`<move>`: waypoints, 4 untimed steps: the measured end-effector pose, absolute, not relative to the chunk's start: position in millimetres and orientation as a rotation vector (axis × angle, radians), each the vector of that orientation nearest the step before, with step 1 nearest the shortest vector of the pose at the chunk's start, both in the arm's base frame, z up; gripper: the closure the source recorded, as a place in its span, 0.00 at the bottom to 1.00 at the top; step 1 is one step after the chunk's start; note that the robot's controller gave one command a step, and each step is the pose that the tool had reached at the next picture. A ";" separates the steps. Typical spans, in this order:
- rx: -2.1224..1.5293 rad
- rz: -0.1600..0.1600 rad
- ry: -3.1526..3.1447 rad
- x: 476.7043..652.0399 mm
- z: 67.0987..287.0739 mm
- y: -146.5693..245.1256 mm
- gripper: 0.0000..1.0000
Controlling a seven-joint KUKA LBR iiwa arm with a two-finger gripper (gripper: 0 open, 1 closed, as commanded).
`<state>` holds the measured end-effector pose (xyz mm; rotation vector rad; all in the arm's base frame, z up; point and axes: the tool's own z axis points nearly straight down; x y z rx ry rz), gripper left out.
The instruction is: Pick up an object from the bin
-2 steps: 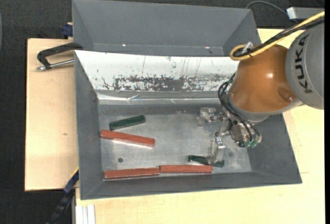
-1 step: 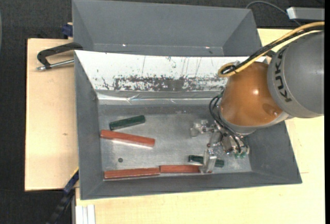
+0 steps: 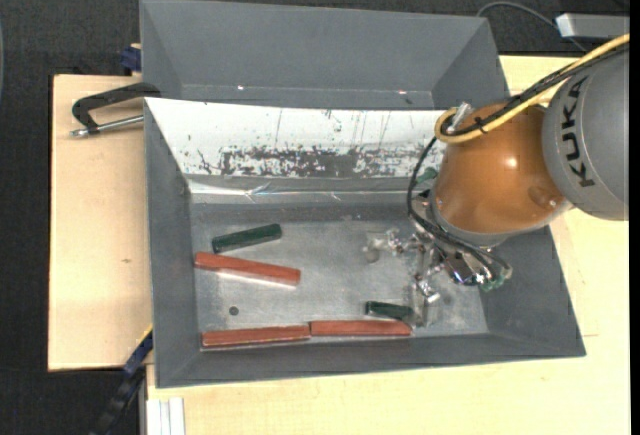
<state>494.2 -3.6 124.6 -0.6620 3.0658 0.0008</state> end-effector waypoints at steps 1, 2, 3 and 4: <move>-0.244 0.002 3.130 495.1 88.1 -31.2 0.00; -0.712 -0.001 3.054 494.1 74.6 -29.1 1.00; -0.711 -0.001 3.054 494.1 74.6 -29.1 1.00; -0.710 0.000 3.054 493.6 77.8 -29.0 1.00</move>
Offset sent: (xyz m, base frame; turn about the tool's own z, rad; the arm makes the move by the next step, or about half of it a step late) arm -0.0035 -0.0264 -0.0546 -0.0354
